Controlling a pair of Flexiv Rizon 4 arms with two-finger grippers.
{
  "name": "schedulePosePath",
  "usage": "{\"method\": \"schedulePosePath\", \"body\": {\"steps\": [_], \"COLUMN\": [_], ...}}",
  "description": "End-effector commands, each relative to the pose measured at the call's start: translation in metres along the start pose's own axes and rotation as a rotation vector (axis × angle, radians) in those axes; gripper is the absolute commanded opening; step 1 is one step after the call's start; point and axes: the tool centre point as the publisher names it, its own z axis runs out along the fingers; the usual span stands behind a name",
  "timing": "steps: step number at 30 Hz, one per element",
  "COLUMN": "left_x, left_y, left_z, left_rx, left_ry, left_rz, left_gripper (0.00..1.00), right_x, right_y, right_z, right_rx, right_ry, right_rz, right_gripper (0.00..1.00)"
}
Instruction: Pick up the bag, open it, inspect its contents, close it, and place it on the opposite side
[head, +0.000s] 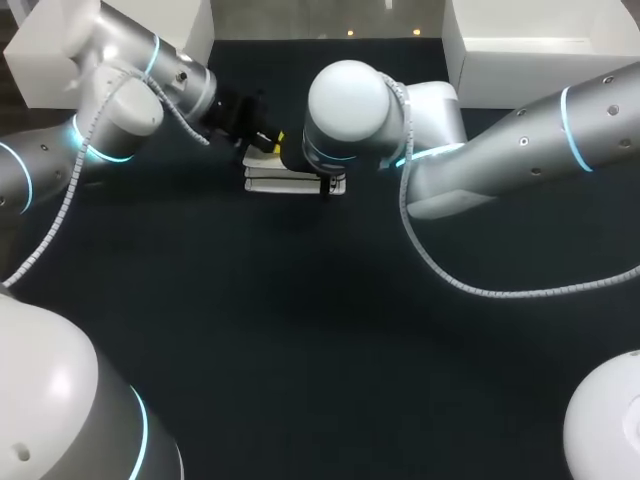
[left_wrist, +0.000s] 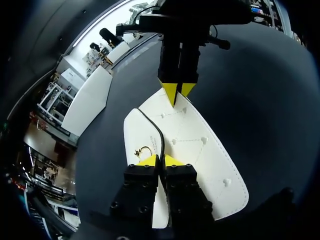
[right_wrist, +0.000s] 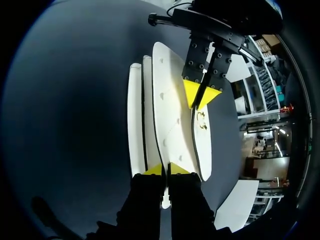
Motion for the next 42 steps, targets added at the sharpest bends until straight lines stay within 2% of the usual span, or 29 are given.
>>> {"method": "schedulePosePath", "body": {"steps": [1, 9, 10, 11, 12, 15, 16, 19, 20, 21, 22, 23, 30, 33, 36, 37, 42], "left_x": [0.002, -0.003, -0.004, -0.005, -0.005, -0.007, -0.007, -0.009, -0.009, -0.009, -0.01, -0.011, -0.015, -0.017, -0.017, -0.017, -0.018], "left_y": [0.009, 0.001, 0.001, 0.001, 0.0, -0.001, -0.001, -0.003, -0.004, -0.004, -0.005, -0.006, -0.012, -0.014, -0.014, -0.014, -0.017], "left_z": [-0.005, 0.006, 0.006, 0.006, 0.006, 0.004, 0.003, -0.005, -0.008, -0.012, -0.016, -0.02, -0.042, -0.052, -0.062, -0.065, -0.085], "left_rx": [0.007, 0.02, 0.024, 0.025, 0.026, 0.032, 0.033, 0.057, 0.062, 0.072, 0.084, 0.093, 0.152, 0.141, 0.087, 0.046, -0.036], "left_ry": [0.005, 0.014, 0.011, 0.008, 0.007, -0.006, -0.013, -0.032, -0.035, -0.043, -0.048, -0.049, -0.059, -0.042, 0.007, 0.009, 0.108], "left_rz": [0.0, 0.014, 0.011, 0.009, 0.009, 0.002, -0.003, -0.022, -0.022, -0.028, -0.035, -0.036, -0.088, -0.144, -0.217, -0.238, -0.369], "left_gripper": [0.0, 0.0, 0.17, 0.39, 0.45, 0.94, 1.0, 1.0, 1.0, 1.0, 1.0, 1.0, 1.0, 1.0, 1.0, 1.0, 1.0], "right_x": [0.002, 0.002, 0.002, 0.002, 0.002, 0.002, 0.002, 0.002, 0.002, 0.001, 0.0, -0.001, -0.016, -0.025, -0.034, -0.037, -0.053], "right_y": [-0.004, -0.004, -0.004, -0.004, -0.004, -0.004, -0.004, -0.004, -0.005, -0.005, -0.005, -0.006, -0.007, -0.007, -0.007, -0.007, -0.005], "right_z": [0.0, 0.0, 0.0, 0.0, 0.0, 0.0, 0.0, 0.0, 0.0, -0.001, -0.003, -0.006, -0.028, -0.034, -0.038, -0.039, -0.04], "right_rx": [0.004, 0.004, 0.004, 0.004, 0.004, 0.004, 0.004, 0.006, 0.005, 0.004, 0.0, -0.008, -0.042, -0.031, -0.02, -0.013, -0.016], "right_ry": [-0.004, -0.004, -0.004, -0.004, -0.004, -0.004, -0.004, 0.009, 0.014, 0.019, 0.027, 0.033, 0.077, 0.118, 0.182, 0.202, 0.32], "right_rz": [0.001, 0.001, 0.001, 0.001, 0.001, 0.001, 0.001, 0.009, 0.011, 0.016, 0.022, 0.029, 0.039, 0.027, 0.014, 0.007, -0.009], "right_gripper": [0.0, 0.0, 0.0, 0.0, 0.0, 0.0, 0.0, 0.0, 0.15, 0.46, 0.93, 1.0, 1.0, 1.0, 1.0, 1.0, 1.0]}}
